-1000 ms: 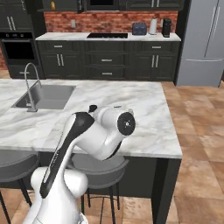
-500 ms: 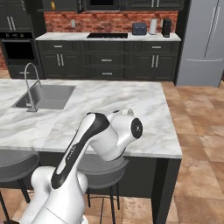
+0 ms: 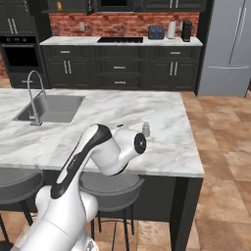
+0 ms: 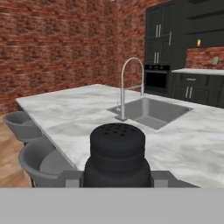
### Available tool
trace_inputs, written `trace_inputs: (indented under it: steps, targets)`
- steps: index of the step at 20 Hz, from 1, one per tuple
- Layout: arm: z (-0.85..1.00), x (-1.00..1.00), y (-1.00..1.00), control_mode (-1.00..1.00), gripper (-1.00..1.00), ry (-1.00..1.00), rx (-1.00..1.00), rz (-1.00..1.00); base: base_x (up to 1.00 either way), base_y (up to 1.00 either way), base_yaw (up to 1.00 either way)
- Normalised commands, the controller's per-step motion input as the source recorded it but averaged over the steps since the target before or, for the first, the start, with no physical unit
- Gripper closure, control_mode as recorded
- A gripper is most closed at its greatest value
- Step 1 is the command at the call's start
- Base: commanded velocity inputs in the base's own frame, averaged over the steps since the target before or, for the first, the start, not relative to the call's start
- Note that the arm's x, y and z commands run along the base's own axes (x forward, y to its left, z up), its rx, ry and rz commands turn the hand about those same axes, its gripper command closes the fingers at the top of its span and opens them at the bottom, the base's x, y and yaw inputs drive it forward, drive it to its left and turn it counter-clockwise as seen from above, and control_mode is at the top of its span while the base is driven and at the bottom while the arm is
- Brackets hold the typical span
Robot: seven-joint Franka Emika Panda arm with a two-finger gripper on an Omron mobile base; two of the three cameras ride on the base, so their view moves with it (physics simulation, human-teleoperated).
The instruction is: The dining table condiment station is running low on shaker. Refill the condiment station by opening the cabinet and taking the shaker from the cabinet and placing it on the dining table.
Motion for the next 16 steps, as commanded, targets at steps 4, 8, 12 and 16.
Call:
trace_inputs:
  steps: [4, 8, 12, 16]
  targets:
    - [-0.28, 0.37, 0.32, -1.00, 1.00, -0.02, 0.00, 0.00, 0.00, 0.00, 0.00]
    - [-0.20, 0.34, 0.19, -1.00, 1.00, 0.00, 0.00, 0.00, 0.00, 0.00, 0.00]
    - [-0.15, 0.29, 0.14, -1.00, 1.00, 0.00, 0.00, 0.00, 0.00, 0.00, 0.00]
    - [-0.09, 0.29, 0.08, -1.00, 1.00, 0.00, 0.00, 0.00, 0.00, 0.00, 0.00]
